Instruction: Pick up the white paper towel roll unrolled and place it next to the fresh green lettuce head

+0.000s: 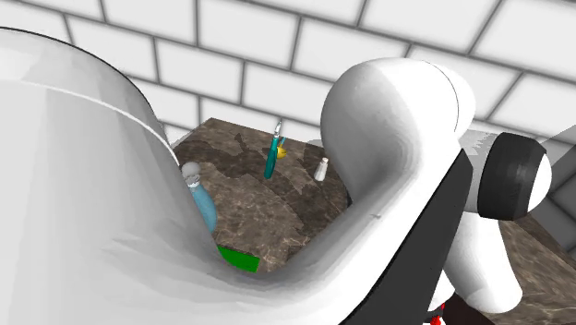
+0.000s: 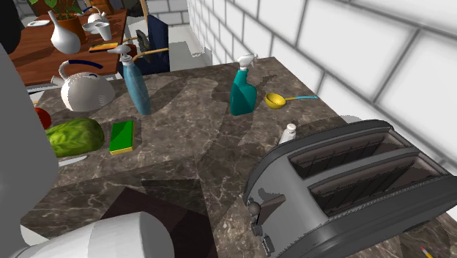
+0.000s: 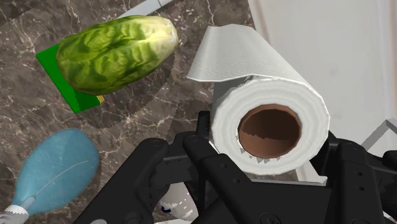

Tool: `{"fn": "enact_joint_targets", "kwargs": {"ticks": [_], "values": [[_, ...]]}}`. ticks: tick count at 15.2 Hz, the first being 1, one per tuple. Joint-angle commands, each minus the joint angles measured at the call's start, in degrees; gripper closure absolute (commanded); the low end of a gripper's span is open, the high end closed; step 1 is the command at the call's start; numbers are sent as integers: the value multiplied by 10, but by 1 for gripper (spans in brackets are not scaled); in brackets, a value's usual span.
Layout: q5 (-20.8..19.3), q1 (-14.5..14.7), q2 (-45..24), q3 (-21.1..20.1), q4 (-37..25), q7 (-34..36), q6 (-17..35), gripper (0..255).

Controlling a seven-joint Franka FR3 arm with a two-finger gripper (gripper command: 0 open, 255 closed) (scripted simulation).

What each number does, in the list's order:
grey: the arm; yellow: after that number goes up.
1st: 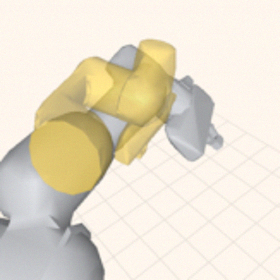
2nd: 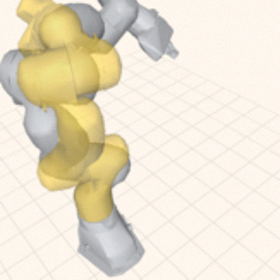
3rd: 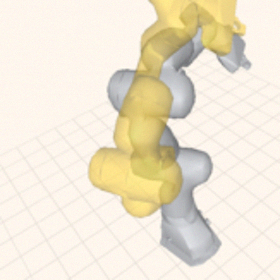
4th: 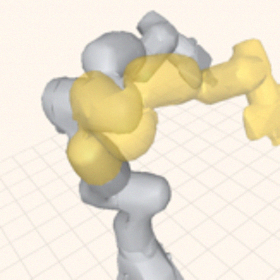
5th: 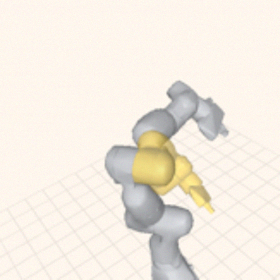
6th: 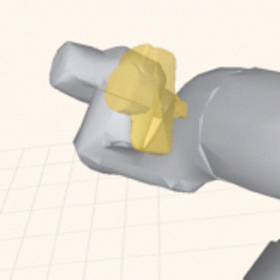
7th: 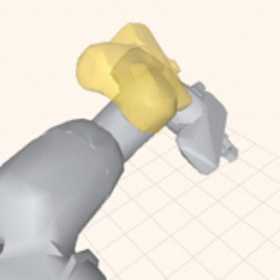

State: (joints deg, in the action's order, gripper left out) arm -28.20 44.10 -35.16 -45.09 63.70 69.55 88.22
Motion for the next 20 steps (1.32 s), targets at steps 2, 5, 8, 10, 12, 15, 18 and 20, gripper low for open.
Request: {"fn": "enact_joint_targets", "kwargs": {"ticks": [2, 5, 8, 10, 12, 15, 18, 20], "values": [[2, -12, 4, -1, 32, 4, 26, 255], [2, -21, 6, -2, 61, 9, 50, 255], [1, -28, 6, -2, 86, 14, 73, 255], [0, -32, 6, -1, 102, 17, 88, 255], [-2, -35, 4, -1, 117, 20, 102, 255], [-5, -40, 2, 1, 137, 25, 123, 255], [-9, -43, -3, 4, 155, 29, 143, 255], [-11, -43, -4, 5, 161, 31, 150, 255]]}}
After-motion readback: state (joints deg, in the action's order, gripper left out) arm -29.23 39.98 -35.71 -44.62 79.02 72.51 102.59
